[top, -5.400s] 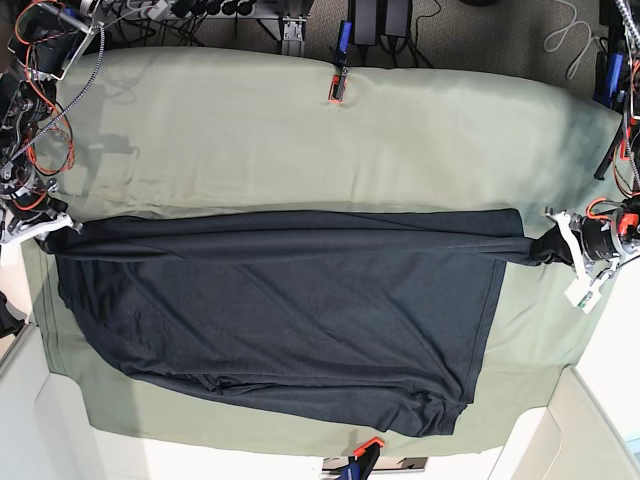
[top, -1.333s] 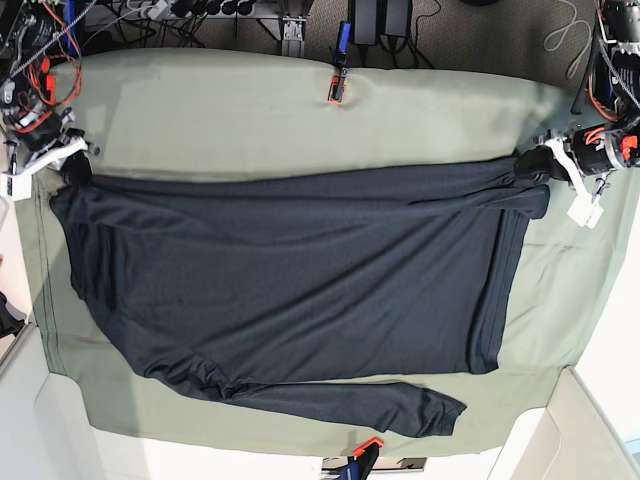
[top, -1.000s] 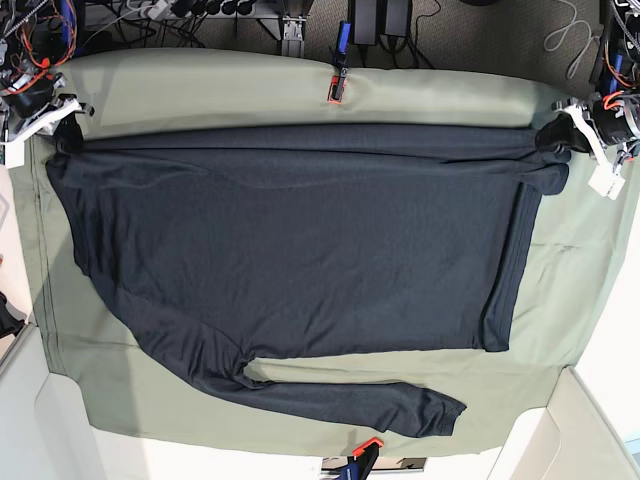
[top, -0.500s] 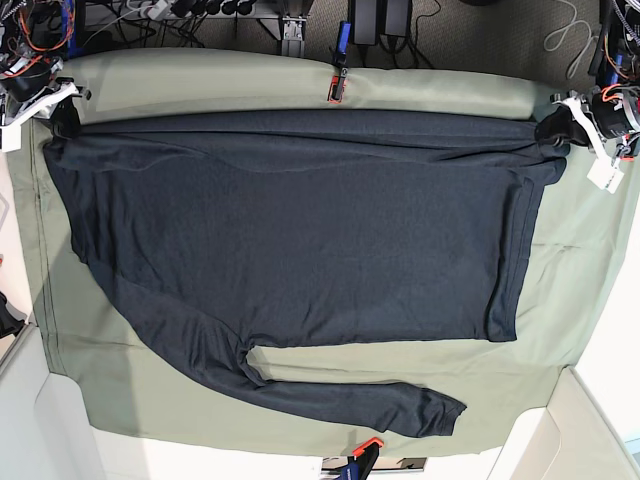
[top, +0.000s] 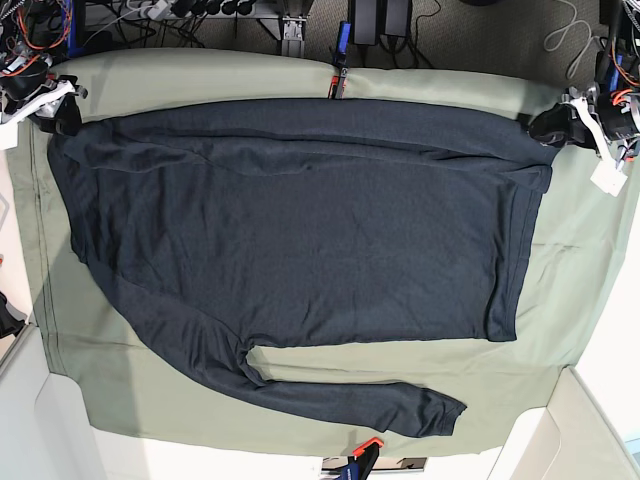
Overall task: Fold the T-shirt properly
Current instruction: 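Release the edge and move both grippers to the shirt's side seams, then grasp the side seams and fold the shirt body toward the collar, then lay the folded body flat and release with both grippers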
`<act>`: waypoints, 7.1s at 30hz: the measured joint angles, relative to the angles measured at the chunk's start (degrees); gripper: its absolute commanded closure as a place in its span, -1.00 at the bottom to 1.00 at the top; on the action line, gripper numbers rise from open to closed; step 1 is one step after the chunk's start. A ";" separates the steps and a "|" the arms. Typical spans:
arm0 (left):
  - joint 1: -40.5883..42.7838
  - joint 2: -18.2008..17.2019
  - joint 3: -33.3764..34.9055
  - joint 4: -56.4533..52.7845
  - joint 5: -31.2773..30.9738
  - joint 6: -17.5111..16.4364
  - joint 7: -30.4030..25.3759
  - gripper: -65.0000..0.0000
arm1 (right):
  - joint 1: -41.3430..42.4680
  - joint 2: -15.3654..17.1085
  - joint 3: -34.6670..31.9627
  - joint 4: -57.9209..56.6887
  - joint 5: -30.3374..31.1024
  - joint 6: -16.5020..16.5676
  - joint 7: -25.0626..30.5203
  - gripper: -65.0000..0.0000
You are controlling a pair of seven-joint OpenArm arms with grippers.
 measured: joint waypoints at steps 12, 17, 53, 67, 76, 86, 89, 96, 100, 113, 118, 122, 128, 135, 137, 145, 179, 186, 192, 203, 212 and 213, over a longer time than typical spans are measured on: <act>-11.28 -2.80 3.30 -0.07 3.28 0.17 -5.05 0.31 | 22.18 0.42 -2.16 -4.15 -9.33 -2.56 4.46 0.31; -18.16 -2.93 13.14 -4.68 13.20 0.17 -11.85 0.31 | 34.10 0.07 -8.48 -19.93 -17.38 -5.07 6.73 0.31; -60.83 8.66 27.82 -64.65 43.04 9.42 -45.20 -0.07 | 43.85 0.20 -15.08 -41.18 -26.16 -7.58 8.79 0.31; -61.11 10.43 27.71 -64.76 43.45 4.44 -43.23 -0.07 | 43.85 0.33 -15.08 -41.20 -24.65 -7.58 8.52 0.31; -61.09 10.43 27.61 -64.74 43.23 2.10 -40.98 0.45 | 43.85 0.33 -15.08 -41.20 -24.68 -6.51 8.52 0.48; -60.37 8.59 27.89 -61.70 46.29 0.35 -42.62 1.00 | 43.41 0.44 -15.08 -40.79 -24.28 -5.09 8.02 1.00; -59.98 6.54 27.91 -55.41 46.03 -0.13 -38.45 1.00 | 42.80 1.09 -15.15 -38.99 -23.96 -4.74 6.12 1.00; -54.99 2.05 28.00 -40.15 39.82 -0.04 -30.97 1.00 | 42.97 5.73 -15.15 -33.77 -17.14 -4.22 1.75 1.00; -50.38 -0.11 28.00 -32.28 35.01 0.17 -26.47 1.00 | 42.84 6.19 -15.30 -32.74 -16.46 -4.11 -0.24 1.00; -35.06 -4.50 28.26 -10.60 28.48 0.07 -19.21 1.00 | 31.23 7.43 -14.99 -22.91 -13.00 -3.15 -1.18 1.00; -28.65 -6.75 28.22 -4.79 28.48 0.11 -18.08 1.00 | 25.14 7.58 -11.91 -17.97 -12.83 -3.02 -1.01 1.00; -26.77 -6.86 28.30 -4.22 28.41 0.11 -18.18 1.00 | 23.52 8.11 -9.03 -17.18 -11.69 -3.04 -1.01 1.00; -24.41 -6.75 28.28 -4.22 29.73 0.11 -18.38 0.87 | 22.10 8.09 -7.93 -16.98 -11.41 -3.02 -0.79 1.00; -24.76 -6.88 28.26 -4.22 29.90 0.13 -19.45 -0.01 | 22.23 8.13 -7.89 -16.96 -9.70 -3.02 -0.76 0.22; -25.09 -6.91 28.26 -4.22 29.92 0.66 -19.52 -0.01 | 22.25 8.11 -7.89 -16.96 -9.66 -3.02 -0.72 0.22; -31.10 -4.52 28.17 -10.82 29.75 2.67 -24.37 -0.01 | 22.27 8.15 -7.89 -16.98 -8.92 -3.04 0.39 0.22; -35.54 2.10 34.14 -23.61 31.78 0.37 -21.79 0.41 | 36.74 5.55 -25.70 -32.57 -14.84 -3.23 4.87 0.73; -35.98 1.62 35.60 -23.47 36.54 0.33 -25.38 0.77 | 36.61 5.51 -25.77 -30.97 -15.26 -3.21 3.89 1.00; -38.10 -2.32 35.93 -20.96 37.11 0.35 -25.38 0.77 | 36.57 5.60 -23.30 -23.47 -14.86 -3.21 1.44 1.00; -36.72 -8.55 35.98 -11.37 30.14 0.15 -20.04 0.77 | 31.50 8.57 -21.51 -15.37 -10.45 -3.13 -2.34 1.00; -33.18 -6.16 36.04 -12.98 31.06 0.17 -23.78 0.10 | 24.68 8.55 -21.22 -11.06 -10.10 -3.06 -1.57 1.00; -33.22 -5.77 36.04 -13.92 31.71 0.20 -25.57 -0.10 | 24.63 8.52 -21.22 -11.08 -10.10 -3.08 -1.60 1.00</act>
